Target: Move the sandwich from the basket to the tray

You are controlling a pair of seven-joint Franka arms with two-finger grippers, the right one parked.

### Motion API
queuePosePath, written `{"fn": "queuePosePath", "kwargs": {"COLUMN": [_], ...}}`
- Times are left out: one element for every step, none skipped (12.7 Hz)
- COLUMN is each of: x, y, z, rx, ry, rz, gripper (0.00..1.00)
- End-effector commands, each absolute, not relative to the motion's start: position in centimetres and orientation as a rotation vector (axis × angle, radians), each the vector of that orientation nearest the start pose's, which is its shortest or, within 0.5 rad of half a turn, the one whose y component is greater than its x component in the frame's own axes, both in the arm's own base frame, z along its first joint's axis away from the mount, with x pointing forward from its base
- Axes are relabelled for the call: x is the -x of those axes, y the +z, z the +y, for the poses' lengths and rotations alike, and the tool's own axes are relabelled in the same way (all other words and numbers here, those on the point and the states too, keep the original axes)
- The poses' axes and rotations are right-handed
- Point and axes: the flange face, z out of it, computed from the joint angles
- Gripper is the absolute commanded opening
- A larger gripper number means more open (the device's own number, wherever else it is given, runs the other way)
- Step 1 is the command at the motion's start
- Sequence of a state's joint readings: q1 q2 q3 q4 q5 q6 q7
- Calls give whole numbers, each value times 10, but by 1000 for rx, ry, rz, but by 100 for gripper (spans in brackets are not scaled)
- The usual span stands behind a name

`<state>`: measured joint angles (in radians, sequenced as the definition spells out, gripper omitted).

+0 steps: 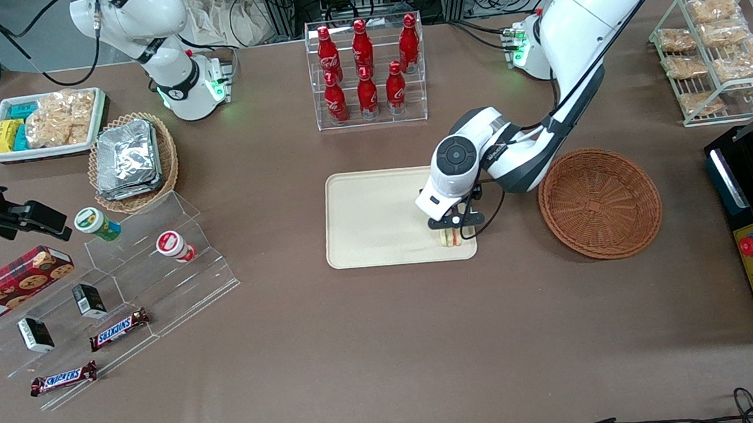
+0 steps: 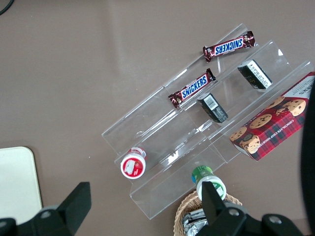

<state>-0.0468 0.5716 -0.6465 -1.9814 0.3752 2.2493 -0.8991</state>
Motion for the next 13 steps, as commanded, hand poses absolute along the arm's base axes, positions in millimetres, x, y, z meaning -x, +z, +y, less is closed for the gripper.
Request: {"fn": "queuePosePath", "kwargs": {"x": [-473,-473,-474,-475,-482,-491,-501,-512,-522,-523,-528,-525,-523], "y": [222,223,224,226,240,263,304,346,390,428,457,471,493], "z": [-366,-366,-366,-366,-364,-362,-365,-364,-354,-340,-314,-289,-265], "rx": [3072,3074,3076,3077,3070,3046,3043,3052,3085,3101,3101,3061,3036], "ry": [207,209,206,203,182,195,229,271,322,300,265,308,301], "rz": [-6,-11,-11,-17,-28,-62,-106,-117,-133,-151,-153,-86,-60], "gripper": [100,100,100,100,100,100,100,100,100,100,100,100,100]}}
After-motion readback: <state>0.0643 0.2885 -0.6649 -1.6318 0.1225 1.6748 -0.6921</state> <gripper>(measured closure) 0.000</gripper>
